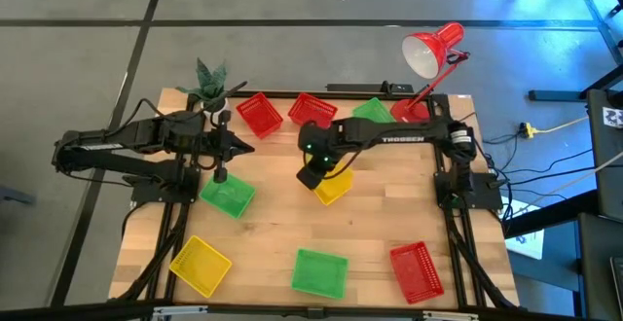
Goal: Stack baskets by color
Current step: Stack the right yellow bin on the yellow bin
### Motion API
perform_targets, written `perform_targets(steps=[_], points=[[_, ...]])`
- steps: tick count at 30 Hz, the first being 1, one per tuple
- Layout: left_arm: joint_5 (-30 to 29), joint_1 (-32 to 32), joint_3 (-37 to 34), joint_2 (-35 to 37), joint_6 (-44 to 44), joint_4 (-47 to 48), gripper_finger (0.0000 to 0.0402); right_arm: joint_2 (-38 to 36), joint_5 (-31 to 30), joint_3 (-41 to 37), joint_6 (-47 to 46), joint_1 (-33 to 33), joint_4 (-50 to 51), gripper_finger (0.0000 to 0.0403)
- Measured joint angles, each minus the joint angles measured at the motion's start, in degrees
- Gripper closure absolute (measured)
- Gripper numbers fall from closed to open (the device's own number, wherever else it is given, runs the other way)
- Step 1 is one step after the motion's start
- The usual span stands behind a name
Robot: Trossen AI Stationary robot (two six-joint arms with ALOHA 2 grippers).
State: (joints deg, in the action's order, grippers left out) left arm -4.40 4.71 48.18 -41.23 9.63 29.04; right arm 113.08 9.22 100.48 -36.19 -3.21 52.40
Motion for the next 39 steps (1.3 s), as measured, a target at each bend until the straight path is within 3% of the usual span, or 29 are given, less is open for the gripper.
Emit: perform_targets(steps=[11, 26, 33, 39], points=[[0.0, 0.0, 0.02, 0.0, 0.04, 0.09, 0.0401, 0.15, -4.98, -3.86, -2.37, 0.46, 2.84, 0.0403], [0.0, -0.02, 0.02, -0.02, 0.02, 0.09, 0.0401, 0.13, -5.06, -4.26, 1.45, 0.64, 3.15, 0.0365], [0.0, -0.02, 0.0, 0.0, -0.02, 0.09, 0.0401, 0.13, -5.06, -4.28, 2.01, 0.64, 3.17, 0.0365], [0.0, -0.01, 0.0, 0.0, -0.04, 0.09, 0.0401, 0.13, -5.23, -4.28, 2.41, 0.66, 3.17, 0.0392]])
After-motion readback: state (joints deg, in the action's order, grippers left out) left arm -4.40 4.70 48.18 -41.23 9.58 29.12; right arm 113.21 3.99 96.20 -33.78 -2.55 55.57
